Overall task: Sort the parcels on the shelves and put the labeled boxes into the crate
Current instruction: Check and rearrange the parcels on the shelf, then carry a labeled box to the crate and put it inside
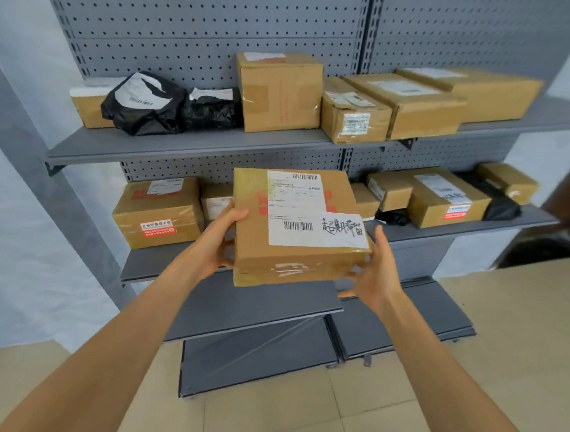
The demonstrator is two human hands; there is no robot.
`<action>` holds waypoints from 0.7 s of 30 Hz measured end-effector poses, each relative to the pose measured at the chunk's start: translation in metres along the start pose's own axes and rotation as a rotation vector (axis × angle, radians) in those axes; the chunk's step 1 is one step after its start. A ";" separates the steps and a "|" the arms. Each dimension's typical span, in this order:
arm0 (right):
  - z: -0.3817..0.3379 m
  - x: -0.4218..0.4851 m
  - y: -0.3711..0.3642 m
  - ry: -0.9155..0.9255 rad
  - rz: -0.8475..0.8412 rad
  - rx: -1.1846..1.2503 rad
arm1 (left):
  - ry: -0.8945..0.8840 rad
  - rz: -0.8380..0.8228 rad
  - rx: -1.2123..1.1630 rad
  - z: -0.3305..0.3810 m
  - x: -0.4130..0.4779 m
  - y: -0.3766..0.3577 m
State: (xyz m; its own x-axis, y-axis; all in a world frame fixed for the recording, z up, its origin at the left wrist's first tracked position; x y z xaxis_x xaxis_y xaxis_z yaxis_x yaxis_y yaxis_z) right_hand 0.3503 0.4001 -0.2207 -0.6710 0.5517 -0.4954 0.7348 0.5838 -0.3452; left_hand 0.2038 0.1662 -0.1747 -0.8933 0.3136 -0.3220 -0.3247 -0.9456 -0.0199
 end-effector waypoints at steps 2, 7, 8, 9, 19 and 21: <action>-0.009 -0.009 0.019 0.041 -0.028 -0.006 | 0.001 -0.114 0.046 -0.002 0.002 -0.021; -0.011 -0.048 0.082 0.101 0.173 0.116 | -0.008 -0.430 0.144 -0.013 0.005 -0.088; -0.008 -0.059 0.098 0.126 0.234 0.135 | -0.001 -0.491 0.154 -0.018 0.004 -0.102; -0.005 -0.071 0.114 0.148 0.275 0.164 | 0.008 -0.549 0.164 -0.025 0.001 -0.118; 0.051 -0.276 0.293 0.296 0.819 0.256 | 0.104 -1.166 0.360 -0.112 -0.148 -0.310; 0.070 -0.328 0.324 0.326 0.921 0.316 | 0.071 -1.293 0.425 -0.129 -0.200 -0.341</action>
State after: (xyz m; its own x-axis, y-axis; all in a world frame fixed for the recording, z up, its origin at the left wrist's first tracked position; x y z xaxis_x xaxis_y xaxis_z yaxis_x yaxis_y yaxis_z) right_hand 0.8160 0.3665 -0.2260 0.2073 0.8686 -0.4500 0.9390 -0.3057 -0.1574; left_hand 0.5335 0.4148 -0.2260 0.1323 0.9298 -0.3434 -0.9912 0.1204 -0.0558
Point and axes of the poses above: each hand's wrist, its own x-axis towards the middle knuckle, its own y-axis out of the back of the hand, z = x × y, the point moved 2 cm from there along x, towards the middle knuckle, and after that the axes turned 14 degrees about z, right-handed, at the moved point
